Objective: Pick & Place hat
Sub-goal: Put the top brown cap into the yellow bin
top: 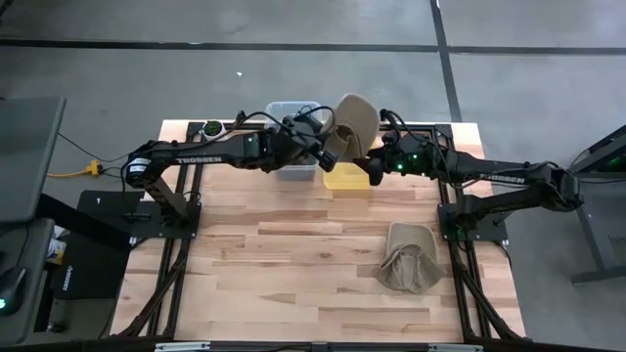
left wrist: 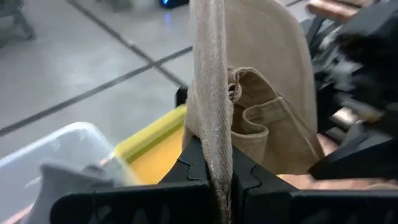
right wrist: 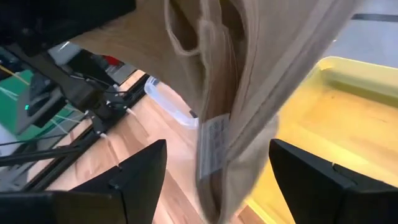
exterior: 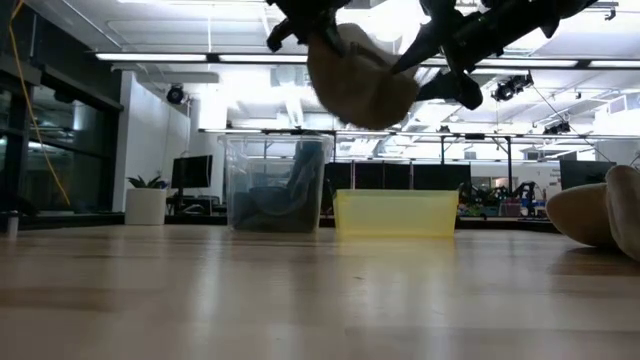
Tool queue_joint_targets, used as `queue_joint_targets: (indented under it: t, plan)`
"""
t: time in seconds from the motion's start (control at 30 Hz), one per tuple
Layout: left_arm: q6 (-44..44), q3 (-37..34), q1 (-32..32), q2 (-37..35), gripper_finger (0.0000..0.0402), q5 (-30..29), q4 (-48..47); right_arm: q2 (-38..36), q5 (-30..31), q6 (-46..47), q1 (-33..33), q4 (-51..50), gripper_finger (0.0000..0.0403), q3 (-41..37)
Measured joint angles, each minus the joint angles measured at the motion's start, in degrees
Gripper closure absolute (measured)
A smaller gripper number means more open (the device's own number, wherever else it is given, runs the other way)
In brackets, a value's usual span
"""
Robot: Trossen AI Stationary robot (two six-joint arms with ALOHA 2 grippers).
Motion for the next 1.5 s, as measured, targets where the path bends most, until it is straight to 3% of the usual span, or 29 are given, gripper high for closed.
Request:
queue_joint_targets:
  t: [0.5, 1.2, 1.5]
  plan:
    - [1.37, -0.04, -0.2, 0.5, 0.0401, 3.97, 3.5, 0.02, 2.25, -0.64, -0.19, 5.57, 0.0145, 0.0]
    - [1.34, -0.04, -0.18, 0.46, 0.0401, 5.33, 0.76, 0.02, 3.76, 0.41, -0.26, 5.4, 0.0386, 0.0]
    - [2.09, -0.04, -0.2, 0.42, 0.0401, 5.61, 0.76, 0.02, 1.21, 0.21, -1.5, 5.61, 0.0397, 0.0]
